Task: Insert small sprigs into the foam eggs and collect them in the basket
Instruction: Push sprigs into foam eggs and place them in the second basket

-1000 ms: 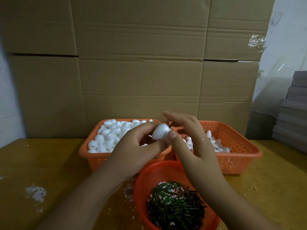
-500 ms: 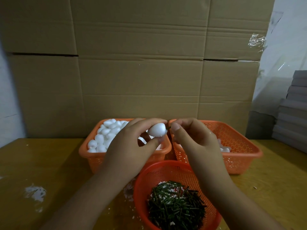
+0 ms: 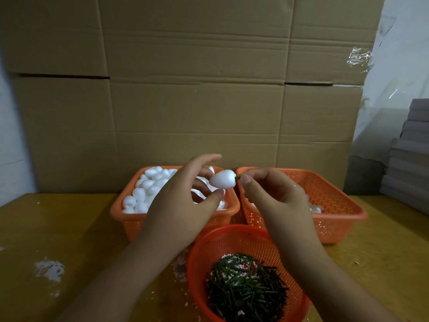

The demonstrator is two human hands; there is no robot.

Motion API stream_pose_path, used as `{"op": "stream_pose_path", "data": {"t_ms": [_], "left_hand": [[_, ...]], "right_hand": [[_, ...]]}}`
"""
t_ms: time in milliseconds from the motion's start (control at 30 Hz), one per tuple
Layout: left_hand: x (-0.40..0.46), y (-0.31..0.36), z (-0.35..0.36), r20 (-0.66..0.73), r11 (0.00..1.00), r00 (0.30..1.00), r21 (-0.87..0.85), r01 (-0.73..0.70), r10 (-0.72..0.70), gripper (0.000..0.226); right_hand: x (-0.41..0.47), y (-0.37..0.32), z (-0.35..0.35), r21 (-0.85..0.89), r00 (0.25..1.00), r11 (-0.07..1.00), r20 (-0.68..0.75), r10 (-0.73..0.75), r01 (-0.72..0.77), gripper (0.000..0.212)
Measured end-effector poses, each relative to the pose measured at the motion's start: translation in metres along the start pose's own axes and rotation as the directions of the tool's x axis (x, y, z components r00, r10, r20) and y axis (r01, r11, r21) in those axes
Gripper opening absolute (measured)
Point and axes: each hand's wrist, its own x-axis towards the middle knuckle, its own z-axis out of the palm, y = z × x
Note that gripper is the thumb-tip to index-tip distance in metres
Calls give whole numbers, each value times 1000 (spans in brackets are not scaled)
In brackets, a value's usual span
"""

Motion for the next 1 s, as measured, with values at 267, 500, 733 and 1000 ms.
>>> {"op": "stream_pose_path", "data": {"t_ms": [267,500,733,1000], "left_hand": [[1,6,-4,278,911,947,-329,250,-159,31],[1,8,-6,230,884,949,-365,290,-217,38],[4,1,-8,110,892,946,-316,323,-304,15],[6,-7,-10,4,942,957,-173,286,-290,15]], "right_hand": [[0,-2,-1,37,1000,999,-17,-17,18,16],[2,0,-5,0,1000,1000,-19,1,-1,14],[30,27,-44,-359,981,931,-194,-10,-61,7],[41,66,-81,-798,987,589,-160,-2,-128,34]]}}
